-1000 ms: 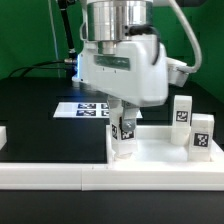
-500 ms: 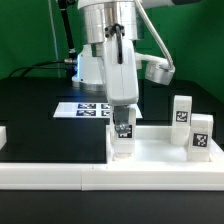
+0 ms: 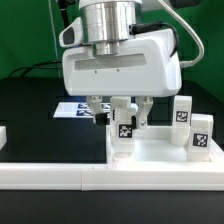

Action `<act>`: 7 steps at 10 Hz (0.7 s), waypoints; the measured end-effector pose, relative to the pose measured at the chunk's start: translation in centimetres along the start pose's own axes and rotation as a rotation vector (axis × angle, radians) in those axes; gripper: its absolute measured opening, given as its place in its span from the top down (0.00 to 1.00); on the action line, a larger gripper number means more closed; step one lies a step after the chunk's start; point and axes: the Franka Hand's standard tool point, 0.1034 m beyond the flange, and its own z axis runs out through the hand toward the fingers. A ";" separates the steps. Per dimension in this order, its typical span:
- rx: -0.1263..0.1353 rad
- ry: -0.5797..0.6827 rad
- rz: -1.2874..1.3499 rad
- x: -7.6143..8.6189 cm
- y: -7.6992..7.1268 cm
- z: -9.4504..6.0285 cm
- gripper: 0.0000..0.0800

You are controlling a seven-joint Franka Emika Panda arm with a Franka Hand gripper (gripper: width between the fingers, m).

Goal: Assemble square table

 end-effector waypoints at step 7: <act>-0.027 0.024 -0.700 -0.4 -1.4 -0.2 0.19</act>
Offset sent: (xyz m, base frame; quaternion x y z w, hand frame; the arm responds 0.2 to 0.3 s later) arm 0.0113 0.0449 0.0100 0.0538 -0.0362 -0.4338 0.8987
